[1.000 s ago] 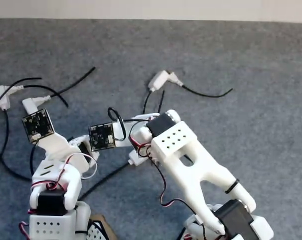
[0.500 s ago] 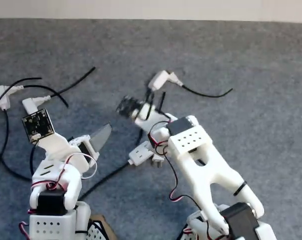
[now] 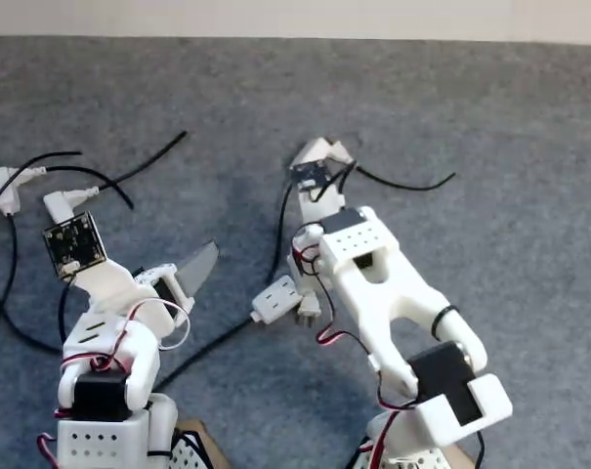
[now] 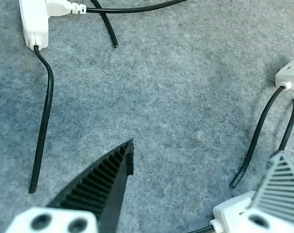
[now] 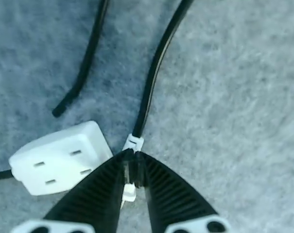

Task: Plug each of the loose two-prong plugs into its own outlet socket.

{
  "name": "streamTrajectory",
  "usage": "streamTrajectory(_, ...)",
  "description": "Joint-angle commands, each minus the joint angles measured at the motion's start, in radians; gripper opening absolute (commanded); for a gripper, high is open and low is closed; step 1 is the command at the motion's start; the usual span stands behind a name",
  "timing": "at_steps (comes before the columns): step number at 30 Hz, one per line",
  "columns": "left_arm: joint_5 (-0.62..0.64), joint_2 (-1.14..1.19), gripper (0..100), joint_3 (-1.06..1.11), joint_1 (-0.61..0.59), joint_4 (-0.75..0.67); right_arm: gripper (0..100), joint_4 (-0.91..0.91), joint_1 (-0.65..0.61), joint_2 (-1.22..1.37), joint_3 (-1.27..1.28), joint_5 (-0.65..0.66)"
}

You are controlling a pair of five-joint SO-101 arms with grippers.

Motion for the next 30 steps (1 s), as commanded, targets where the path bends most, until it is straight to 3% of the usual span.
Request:
streamTrajectory(1, -0.003, -0.005, 40, -0.007, 0.015, -0.012, 1.4, 0.025, -0.022, -0.008, -0.051, -0.026)
streamTrajectory(5, -0.003, -0.005, 40, -0.007, 0.015, -0.012, 14.1, 0.025, -0.038, -0.01, -0.056, -0.118)
streamTrajectory(9, -0.003, -0.005, 40, -0.007, 0.015, -0.012, 25.2, 0.024, -0.053, -0.002, -0.048, -0.1)
streamTrajectory(17, -0.003, -0.005, 40, -0.007, 0.015, -0.012, 25.1, -0.056, -0.053, 0.001, -0.022, -0.129)
streamTrajectory(25, -0.003, -0.005, 40, -0.007, 0.015, -0.011, 14.1, -0.128, -0.054, -0.001, 0.059, -0.138)
streamTrajectory(30, -0.003, -0.005, 40, -0.007, 0.015, -0.011, 13.7, -0.13, -0.054, -0.001, 0.084, -0.138)
